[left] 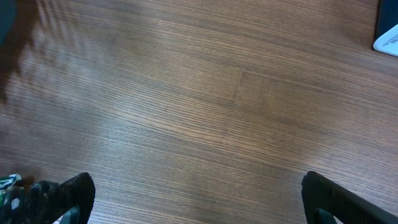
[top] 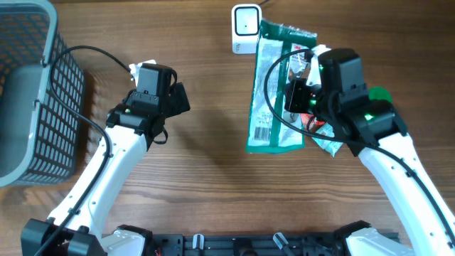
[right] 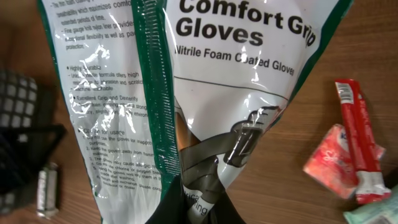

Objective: Scan the item barcode
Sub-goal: 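Carry the glove bag up to the white scanner with the right gripper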

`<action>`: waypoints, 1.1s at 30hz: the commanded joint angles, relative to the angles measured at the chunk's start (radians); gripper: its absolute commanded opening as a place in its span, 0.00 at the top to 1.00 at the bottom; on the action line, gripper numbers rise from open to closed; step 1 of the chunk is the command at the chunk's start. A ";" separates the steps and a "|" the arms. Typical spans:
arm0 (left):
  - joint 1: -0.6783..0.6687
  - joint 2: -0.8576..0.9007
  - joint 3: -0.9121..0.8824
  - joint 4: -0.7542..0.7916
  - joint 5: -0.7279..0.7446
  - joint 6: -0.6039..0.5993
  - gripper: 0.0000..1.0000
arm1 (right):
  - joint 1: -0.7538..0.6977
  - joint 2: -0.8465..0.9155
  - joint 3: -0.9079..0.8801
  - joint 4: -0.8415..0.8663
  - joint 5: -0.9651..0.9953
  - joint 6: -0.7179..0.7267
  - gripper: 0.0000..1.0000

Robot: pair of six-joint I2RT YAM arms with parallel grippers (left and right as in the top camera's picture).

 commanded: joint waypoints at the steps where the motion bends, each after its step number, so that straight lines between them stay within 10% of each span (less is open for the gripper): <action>1: 0.005 0.001 0.007 0.000 -0.016 0.010 0.00 | 0.000 0.016 0.008 0.045 0.042 0.036 0.96; 14: 0.005 0.001 0.007 0.000 -0.016 0.010 0.00 | 0.004 0.441 0.648 -0.031 0.430 -0.248 0.96; 22: 0.005 0.001 0.007 0.000 -0.016 0.010 0.00 | 0.111 0.737 0.681 0.596 0.944 -0.852 0.95; 33: 0.005 0.001 0.007 0.000 -0.016 0.010 0.00 | 0.206 1.089 0.681 1.328 1.107 -1.273 0.95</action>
